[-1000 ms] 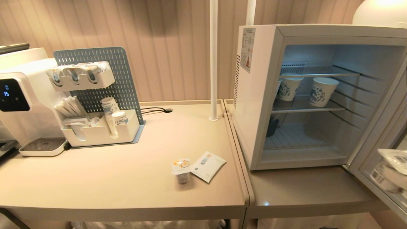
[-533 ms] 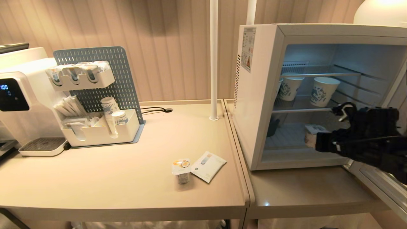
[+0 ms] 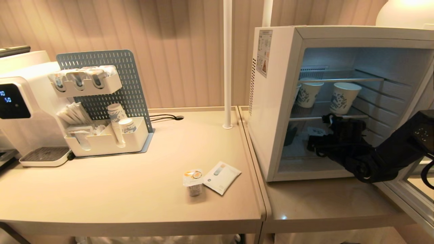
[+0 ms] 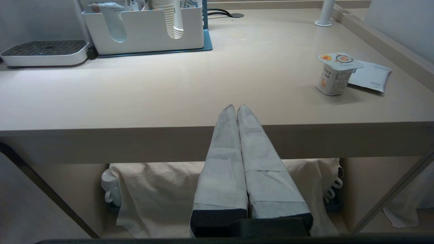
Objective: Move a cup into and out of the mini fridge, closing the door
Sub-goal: Put the yoghurt in the freezer
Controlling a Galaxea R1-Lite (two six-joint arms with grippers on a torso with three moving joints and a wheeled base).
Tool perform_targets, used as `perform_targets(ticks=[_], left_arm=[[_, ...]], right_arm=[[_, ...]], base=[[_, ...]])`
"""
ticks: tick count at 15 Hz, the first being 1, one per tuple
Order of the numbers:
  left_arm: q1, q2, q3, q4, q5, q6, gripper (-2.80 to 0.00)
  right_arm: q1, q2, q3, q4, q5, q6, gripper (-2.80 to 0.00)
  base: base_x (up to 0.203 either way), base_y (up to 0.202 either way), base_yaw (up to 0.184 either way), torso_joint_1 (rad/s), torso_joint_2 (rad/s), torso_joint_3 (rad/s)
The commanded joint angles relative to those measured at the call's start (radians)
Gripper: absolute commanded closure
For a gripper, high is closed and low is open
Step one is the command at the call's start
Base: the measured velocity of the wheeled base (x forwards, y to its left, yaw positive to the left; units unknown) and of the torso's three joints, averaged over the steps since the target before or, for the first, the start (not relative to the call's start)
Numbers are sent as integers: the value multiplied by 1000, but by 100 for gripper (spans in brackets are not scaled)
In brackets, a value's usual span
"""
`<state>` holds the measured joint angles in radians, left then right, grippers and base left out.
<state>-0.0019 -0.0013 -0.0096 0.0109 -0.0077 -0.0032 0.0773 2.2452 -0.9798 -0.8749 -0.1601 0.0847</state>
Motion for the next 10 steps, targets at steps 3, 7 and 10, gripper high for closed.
perform_targets(ticks=[3,7,10], left_arm=[[0,0,0,0,0,0,0],[0,0,0,0,0,0,0],[0,0,0,0,0,0,0]], right_arm=[[22,30,3,0,-16,-2,-280],[21,-45,73,-6,-6,-2,-280],[21,-132,142,-33,-1,-4,-280]], base=[[0,0,0,0,0,0],[0,0,0,0,0,0],[0,0,0,0,0,0]])
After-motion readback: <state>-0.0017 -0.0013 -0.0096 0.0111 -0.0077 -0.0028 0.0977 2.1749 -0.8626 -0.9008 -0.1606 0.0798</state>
